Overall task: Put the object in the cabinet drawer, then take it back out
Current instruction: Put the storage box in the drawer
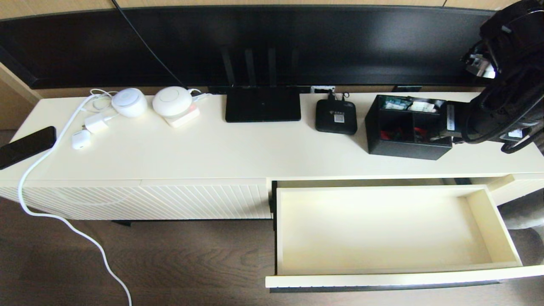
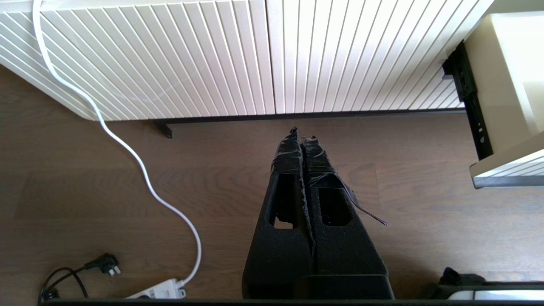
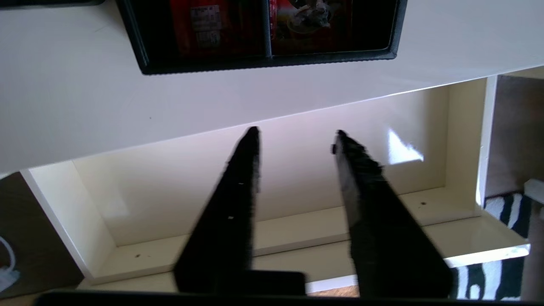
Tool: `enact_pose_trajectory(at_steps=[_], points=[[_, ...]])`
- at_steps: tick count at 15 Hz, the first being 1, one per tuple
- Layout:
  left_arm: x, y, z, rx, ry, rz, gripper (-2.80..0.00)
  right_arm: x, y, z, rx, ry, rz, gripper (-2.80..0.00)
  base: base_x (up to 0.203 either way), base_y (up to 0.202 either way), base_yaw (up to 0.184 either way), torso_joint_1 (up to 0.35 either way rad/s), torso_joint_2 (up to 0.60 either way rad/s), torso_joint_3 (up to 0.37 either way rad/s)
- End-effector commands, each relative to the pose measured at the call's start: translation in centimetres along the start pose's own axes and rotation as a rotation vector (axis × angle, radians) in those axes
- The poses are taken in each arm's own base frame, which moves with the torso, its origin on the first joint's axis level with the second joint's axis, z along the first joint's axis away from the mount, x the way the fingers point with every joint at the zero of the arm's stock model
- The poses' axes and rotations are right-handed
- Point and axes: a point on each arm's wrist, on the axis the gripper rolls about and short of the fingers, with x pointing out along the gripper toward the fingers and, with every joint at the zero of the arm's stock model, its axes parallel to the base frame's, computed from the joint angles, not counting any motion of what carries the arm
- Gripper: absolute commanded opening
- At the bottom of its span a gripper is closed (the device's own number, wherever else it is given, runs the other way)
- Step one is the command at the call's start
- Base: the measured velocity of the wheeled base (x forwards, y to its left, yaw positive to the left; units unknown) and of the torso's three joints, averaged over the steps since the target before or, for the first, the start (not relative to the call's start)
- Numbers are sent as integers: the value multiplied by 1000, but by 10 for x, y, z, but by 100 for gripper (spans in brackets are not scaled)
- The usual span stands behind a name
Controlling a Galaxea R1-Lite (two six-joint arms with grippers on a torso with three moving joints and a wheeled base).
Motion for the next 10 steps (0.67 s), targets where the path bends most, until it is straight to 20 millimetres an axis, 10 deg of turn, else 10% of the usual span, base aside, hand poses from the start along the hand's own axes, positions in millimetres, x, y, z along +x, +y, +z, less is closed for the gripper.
enact_pose_trajectory(at_steps=[1,10], points=[[0,0,0,0,1,0,-280,15,4,5,22,33,-16,0,0,0,0,0,0,0],[0,0,0,0,2,0,-280,40,-1,24,151,-7,123,0,0,0,0,0,0,0]])
